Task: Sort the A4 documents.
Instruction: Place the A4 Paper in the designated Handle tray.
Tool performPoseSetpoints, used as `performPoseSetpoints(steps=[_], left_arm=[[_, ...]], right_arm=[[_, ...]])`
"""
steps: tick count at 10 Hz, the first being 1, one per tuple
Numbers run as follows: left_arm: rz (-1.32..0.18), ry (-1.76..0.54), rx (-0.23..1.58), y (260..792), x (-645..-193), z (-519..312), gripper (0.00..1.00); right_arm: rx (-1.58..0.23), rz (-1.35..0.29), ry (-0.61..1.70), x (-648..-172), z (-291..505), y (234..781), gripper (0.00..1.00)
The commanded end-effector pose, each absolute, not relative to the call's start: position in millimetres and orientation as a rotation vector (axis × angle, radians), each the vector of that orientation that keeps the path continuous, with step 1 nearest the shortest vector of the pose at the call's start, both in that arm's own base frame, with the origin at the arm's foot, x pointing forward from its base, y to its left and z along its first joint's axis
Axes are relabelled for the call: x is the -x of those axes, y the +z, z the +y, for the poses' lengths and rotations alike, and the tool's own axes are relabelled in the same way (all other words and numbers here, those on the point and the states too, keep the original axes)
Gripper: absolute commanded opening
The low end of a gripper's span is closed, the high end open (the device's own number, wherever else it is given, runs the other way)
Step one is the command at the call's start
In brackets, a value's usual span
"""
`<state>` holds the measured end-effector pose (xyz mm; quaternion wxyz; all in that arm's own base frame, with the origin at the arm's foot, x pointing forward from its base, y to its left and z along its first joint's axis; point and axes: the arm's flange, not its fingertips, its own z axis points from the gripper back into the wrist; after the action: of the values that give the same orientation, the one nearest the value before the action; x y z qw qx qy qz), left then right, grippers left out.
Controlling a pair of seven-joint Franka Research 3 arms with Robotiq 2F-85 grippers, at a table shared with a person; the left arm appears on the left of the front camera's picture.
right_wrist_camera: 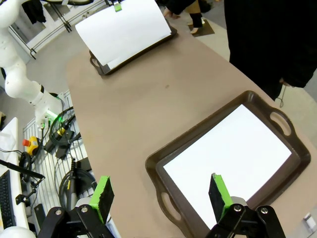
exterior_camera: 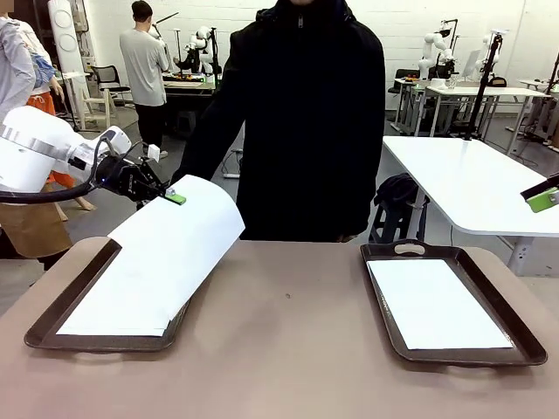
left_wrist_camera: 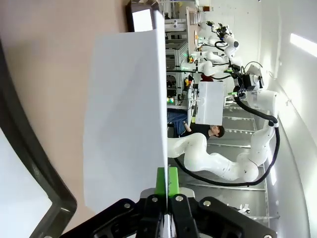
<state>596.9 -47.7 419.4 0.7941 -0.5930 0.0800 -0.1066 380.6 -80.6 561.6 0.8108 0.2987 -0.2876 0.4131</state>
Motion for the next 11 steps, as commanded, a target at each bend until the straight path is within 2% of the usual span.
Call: performPoseSetpoints(steps=[1, 3, 11], left_arm=[[0.129, -0.163, 1.269, 419, -592, -37, 0.01], [0.118, -0.027, 1.190, 416, -582, -29, 0.01], [0.090, 0.150, 1.090, 385, -570, 6, 0.01]], right_arm=[[-0.637, -0.615, 0.883, -381, -80, 561, 1.00], [-0.637, -0.615, 0.883, -381, -80, 561, 1.00], [-0.637, -0.615, 0.883, -381, -80, 561, 1.00]])
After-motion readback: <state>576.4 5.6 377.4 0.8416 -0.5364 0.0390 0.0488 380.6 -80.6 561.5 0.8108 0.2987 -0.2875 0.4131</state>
